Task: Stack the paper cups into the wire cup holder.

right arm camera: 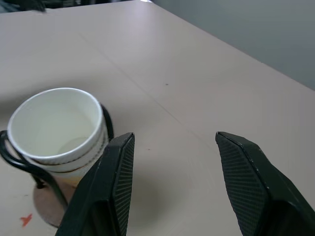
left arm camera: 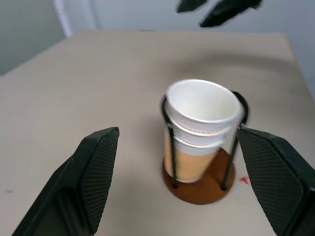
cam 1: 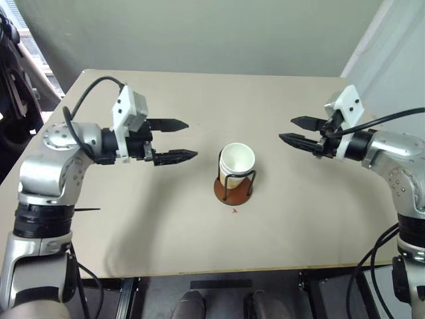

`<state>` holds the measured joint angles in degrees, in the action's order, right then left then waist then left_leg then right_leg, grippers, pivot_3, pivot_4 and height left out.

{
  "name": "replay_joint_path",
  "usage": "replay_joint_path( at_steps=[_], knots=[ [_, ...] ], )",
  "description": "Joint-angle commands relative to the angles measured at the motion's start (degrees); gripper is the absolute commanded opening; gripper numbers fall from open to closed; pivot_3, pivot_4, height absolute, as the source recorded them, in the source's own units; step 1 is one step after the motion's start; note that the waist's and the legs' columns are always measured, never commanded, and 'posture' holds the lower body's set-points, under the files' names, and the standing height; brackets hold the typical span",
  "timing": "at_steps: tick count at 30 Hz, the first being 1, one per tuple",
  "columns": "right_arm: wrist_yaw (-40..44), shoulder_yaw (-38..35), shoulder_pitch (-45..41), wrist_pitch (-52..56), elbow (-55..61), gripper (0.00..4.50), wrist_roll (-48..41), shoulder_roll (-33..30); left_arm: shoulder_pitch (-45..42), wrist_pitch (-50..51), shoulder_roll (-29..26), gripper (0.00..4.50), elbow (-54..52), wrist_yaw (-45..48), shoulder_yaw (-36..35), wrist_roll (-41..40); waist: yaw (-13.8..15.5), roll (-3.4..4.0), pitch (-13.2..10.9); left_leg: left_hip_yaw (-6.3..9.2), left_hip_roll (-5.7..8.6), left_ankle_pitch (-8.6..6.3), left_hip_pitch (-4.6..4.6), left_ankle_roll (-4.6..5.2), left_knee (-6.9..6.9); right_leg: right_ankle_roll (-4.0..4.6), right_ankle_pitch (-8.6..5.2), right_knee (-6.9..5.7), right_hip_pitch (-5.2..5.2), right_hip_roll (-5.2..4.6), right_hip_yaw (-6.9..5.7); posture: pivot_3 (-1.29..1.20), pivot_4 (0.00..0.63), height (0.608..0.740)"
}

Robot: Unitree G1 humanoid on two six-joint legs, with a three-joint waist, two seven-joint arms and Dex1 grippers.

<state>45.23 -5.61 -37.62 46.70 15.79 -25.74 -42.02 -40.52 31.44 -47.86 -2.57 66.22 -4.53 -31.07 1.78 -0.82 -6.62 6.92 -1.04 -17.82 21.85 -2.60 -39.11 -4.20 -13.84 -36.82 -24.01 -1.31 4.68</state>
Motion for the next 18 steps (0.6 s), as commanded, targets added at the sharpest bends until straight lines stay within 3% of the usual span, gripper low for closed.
replay_joint_path(
  at_steps=[1,18],
  knots=[
    [-2.9,-2.7,0.4,0.2,-0.4,2.58,-0.1,0.1,0.7,-0.6,1.3,4.11,-1.8,-4.2,-2.8,0.1,0.1,0.00,0.0,0.00,0.00,0.00,0.00,0.00,0.00,0.00,0.00,0.00,0.00,0.00,0.00,0.00,0.150,0.740],
    [-8.3,-5.4,1.4,-1.6,-3.4,2.58,-1.1,3.4,4.1,0.8,2.1,4.11,-4.9,-9.9,-4.2,-1.2,0.1,0.00,0.0,0.00,0.03,0.01,-0.01,-0.02,0.00,0.00,0.00,-0.03,-0.01,0.01,0.00,0.00,0.150,0.740]
  ],
)
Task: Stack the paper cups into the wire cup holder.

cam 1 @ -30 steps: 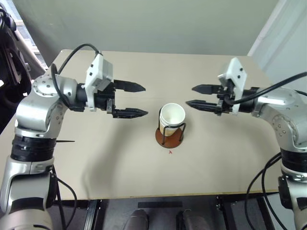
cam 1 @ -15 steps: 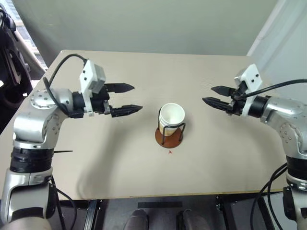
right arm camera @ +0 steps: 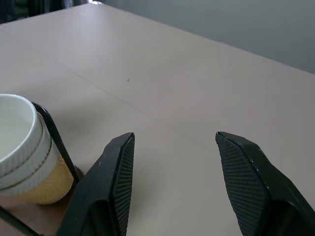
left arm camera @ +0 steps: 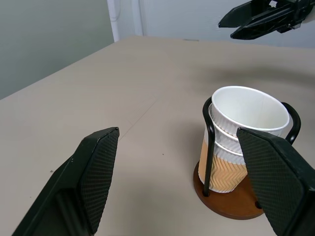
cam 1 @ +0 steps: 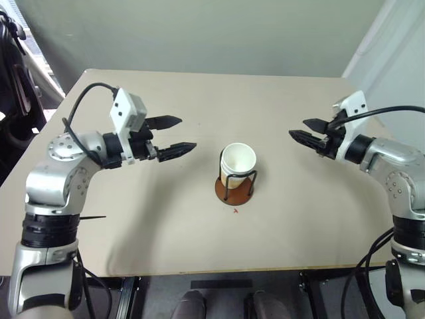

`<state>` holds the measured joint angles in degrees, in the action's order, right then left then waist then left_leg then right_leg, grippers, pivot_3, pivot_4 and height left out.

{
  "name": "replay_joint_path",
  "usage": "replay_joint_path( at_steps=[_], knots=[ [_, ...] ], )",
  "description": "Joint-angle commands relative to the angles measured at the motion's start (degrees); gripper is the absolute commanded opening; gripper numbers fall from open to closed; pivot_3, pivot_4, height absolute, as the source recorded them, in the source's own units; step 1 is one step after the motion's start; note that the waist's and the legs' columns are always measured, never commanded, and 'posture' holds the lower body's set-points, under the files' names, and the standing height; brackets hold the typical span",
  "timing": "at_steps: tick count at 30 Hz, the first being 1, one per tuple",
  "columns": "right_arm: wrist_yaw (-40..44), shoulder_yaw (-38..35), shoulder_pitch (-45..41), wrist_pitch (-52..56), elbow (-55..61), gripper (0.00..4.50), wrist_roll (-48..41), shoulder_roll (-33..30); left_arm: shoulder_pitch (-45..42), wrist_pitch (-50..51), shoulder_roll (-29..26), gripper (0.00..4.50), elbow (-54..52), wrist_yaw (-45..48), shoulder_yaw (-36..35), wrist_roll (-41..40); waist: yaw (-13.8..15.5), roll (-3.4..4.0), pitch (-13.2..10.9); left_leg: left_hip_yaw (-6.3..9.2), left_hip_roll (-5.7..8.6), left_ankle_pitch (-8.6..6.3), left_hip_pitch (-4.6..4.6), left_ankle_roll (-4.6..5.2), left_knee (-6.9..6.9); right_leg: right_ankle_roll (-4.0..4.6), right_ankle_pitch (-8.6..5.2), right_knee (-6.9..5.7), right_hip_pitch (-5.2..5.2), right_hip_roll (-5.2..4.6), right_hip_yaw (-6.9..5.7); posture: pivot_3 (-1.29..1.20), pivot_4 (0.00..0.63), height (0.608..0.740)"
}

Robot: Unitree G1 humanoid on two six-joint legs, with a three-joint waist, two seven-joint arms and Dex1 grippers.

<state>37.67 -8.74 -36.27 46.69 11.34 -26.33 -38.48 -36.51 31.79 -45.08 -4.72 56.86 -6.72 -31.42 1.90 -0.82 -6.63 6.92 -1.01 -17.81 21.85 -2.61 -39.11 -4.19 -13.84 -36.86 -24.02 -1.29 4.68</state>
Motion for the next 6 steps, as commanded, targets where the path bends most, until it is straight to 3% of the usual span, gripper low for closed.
replay_joint_path(
  at_steps=[1,6],
  knots=[
    [-0.2,-1.7,0.3,-1.5,1.2,2.58,-0.3,-0.8,0.1,0.5,-0.7,4.11,-2.9,-0.6,-2.0,-1.0,0.0,0.00,0.0,0.00,0.00,0.00,0.00,0.00,0.00,0.00,0.00,0.00,0.00,0.00,0.00,0.00,0.150,0.740],
    [1.3,-0.8,1.1,-3.0,1.9,2.58,0.3,-2.3,0.2,0.7,-0.5,4.11,-3.2,-0.8,-1.6,-1.3,0.0,0.00,0.0,0.00,0.02,0.00,0.01,0.00,0.00,0.00,0.00,0.00,0.01,-0.01,0.00,0.00,0.150,0.740]
  ],
)
